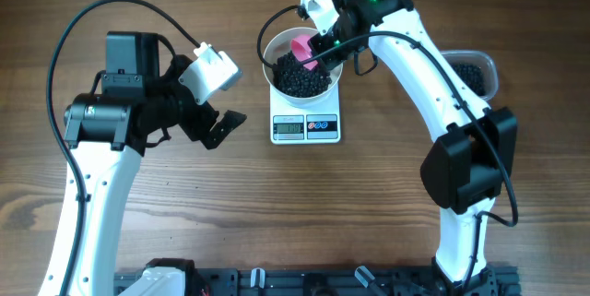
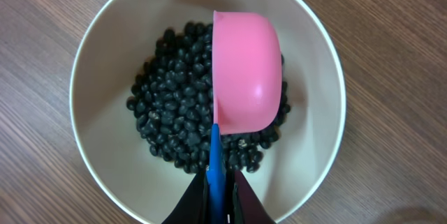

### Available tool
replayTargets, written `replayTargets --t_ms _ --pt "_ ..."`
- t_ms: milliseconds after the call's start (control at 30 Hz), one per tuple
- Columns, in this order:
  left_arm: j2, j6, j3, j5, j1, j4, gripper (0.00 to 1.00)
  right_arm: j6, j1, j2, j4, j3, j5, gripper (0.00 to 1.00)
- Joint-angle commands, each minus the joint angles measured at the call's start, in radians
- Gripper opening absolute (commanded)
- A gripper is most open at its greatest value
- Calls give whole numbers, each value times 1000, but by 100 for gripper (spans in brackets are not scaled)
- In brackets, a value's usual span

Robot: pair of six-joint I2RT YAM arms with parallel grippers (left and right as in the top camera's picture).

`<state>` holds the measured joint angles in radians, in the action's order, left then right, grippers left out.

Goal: Scoop item into bowl and weigh 150g on scale
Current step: 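Tilt the scoop with the right gripper to pour beans into the bowl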

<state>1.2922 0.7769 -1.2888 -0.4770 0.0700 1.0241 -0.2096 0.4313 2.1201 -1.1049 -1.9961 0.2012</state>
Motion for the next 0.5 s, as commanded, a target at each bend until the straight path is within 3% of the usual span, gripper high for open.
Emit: replayTargets --t_ms 0,467 --pt "4 -6 7 -4 0 -2 100 2 3 19 4 -5 37 4" --pt "4 -6 7 -4 0 -2 100 2 4 19 -3 -5 115 4"
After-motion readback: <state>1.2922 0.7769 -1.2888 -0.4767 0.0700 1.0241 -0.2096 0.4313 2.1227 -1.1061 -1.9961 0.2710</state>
